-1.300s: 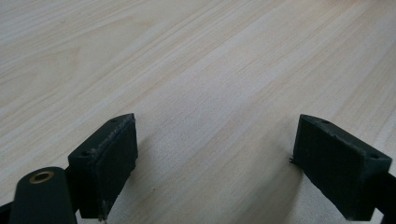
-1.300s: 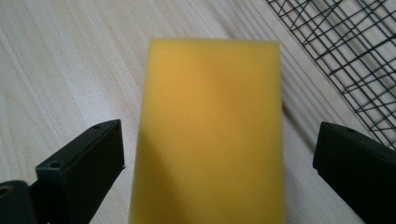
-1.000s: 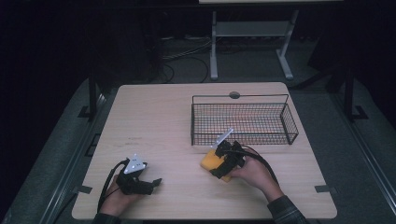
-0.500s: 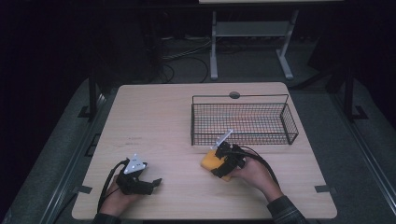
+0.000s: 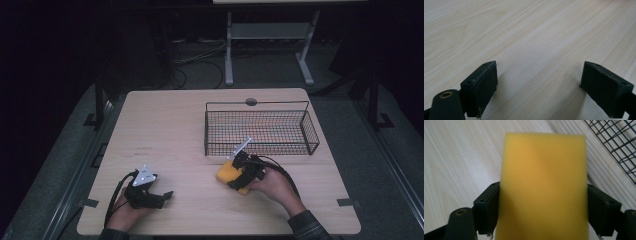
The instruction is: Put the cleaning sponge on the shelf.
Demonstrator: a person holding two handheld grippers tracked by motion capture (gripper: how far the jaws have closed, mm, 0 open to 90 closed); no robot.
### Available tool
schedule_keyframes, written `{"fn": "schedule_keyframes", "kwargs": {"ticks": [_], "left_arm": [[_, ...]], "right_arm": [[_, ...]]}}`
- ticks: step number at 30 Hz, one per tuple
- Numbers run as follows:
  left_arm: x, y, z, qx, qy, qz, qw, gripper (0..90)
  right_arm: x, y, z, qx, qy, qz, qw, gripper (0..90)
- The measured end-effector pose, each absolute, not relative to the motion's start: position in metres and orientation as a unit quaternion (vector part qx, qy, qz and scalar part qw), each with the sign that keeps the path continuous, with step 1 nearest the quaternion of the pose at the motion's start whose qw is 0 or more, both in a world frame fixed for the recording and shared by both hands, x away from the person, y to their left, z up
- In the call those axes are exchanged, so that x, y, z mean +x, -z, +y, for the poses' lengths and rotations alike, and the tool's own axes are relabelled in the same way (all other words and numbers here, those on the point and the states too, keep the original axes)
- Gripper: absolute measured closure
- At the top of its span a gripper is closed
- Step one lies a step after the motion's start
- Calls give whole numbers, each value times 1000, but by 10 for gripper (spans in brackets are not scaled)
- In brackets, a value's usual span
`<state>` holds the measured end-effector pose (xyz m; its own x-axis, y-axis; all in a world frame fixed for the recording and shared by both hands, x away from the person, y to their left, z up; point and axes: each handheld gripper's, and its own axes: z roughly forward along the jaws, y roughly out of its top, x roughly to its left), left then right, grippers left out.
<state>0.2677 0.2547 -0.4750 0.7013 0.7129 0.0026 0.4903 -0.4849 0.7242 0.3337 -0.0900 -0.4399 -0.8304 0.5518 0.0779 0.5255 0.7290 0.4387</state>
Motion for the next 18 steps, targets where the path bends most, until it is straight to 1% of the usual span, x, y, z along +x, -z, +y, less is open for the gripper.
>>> {"fn": "schedule_keyframes", "kwargs": {"ticks": [6, 18], "left_arm": [[268, 475, 255, 848, -153, 355, 363, 130], [268, 475, 255, 848, -153, 355, 362, 130]], "right_arm": [[332, 436, -94, 290, -230, 929, 25, 225], [329, 424, -107, 293, -237, 926, 33, 225]]}}
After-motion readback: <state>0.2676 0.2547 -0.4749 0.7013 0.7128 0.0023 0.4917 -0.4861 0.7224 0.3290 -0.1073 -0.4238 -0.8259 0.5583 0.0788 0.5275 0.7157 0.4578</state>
